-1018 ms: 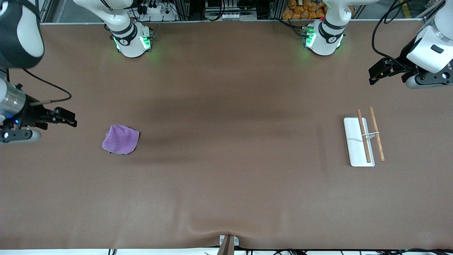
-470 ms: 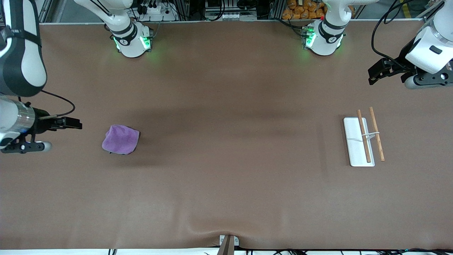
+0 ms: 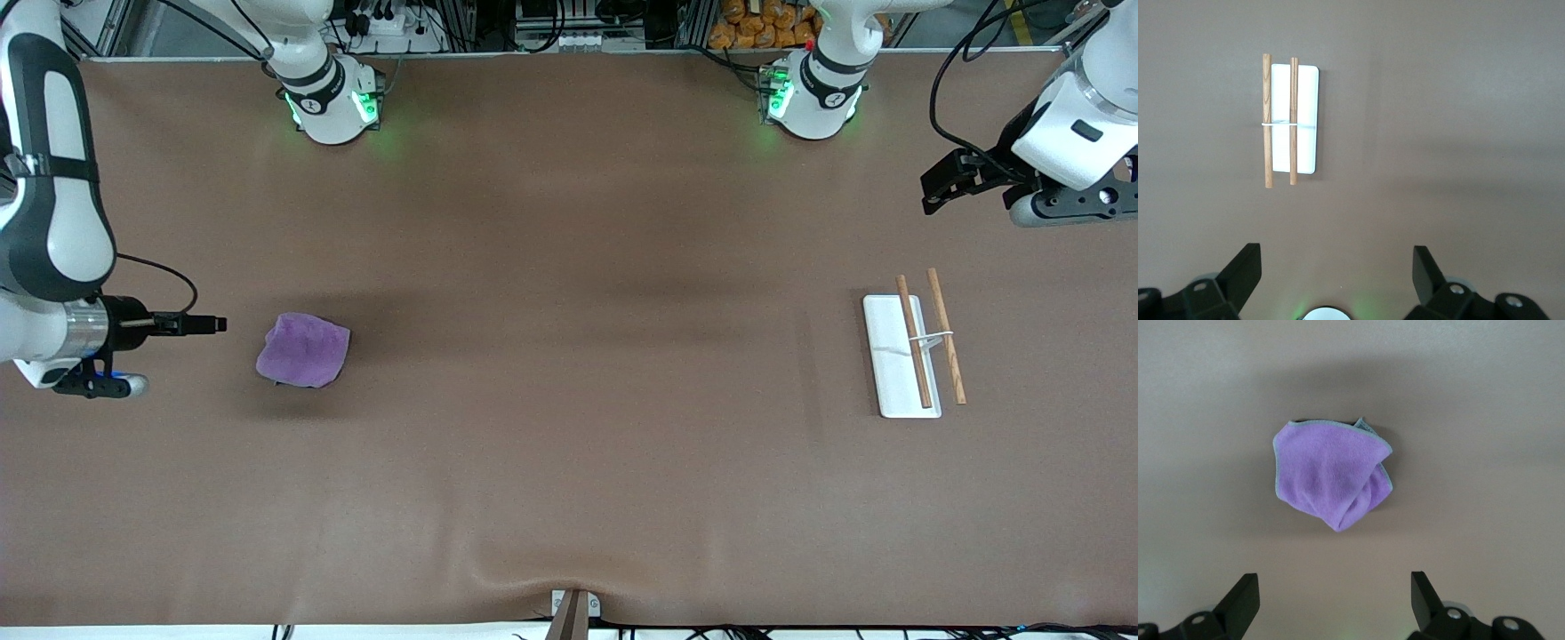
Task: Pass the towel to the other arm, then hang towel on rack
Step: 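Grasp the purple towel with the right gripper and lift it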
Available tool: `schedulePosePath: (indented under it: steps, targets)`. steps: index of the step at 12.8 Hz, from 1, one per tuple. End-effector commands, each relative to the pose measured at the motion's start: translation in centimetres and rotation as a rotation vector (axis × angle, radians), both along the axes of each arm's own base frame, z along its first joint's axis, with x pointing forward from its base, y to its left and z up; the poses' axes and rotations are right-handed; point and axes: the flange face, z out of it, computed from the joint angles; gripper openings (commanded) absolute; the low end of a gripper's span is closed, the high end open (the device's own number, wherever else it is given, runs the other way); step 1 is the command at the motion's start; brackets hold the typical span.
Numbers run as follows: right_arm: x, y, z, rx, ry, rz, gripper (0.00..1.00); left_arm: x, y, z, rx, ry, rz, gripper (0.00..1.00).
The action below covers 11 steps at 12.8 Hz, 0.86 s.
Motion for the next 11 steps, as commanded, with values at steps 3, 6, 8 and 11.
schedulePosePath:
  steps: [3, 6, 8, 11]
  targets:
    - [-0.8, -0.3, -7.3, 0.023, 0.012, -0.122, 1.0, -0.3, -0.1, 0.1, -0.01, 0.015, -0.021, 1.0]
    - [-1.7, -0.1, -11.0, 0.023, 0.037, -0.13, 0.98, -0.3, -0.1, 0.0, -0.01, 0.02, -0.021, 1.0]
    - [-1.9, -0.6, -13.4, 0.042, 0.056, -0.16, 0.89, -0.3, -0.1, 0.1, -0.011, 0.019, -0.021, 1.0]
    - [-2.5, -0.1, -14.9, 0.079, 0.086, -0.194, 0.63, -0.3, -0.1, 0.0, -0.013, 0.02, -0.021, 1.0]
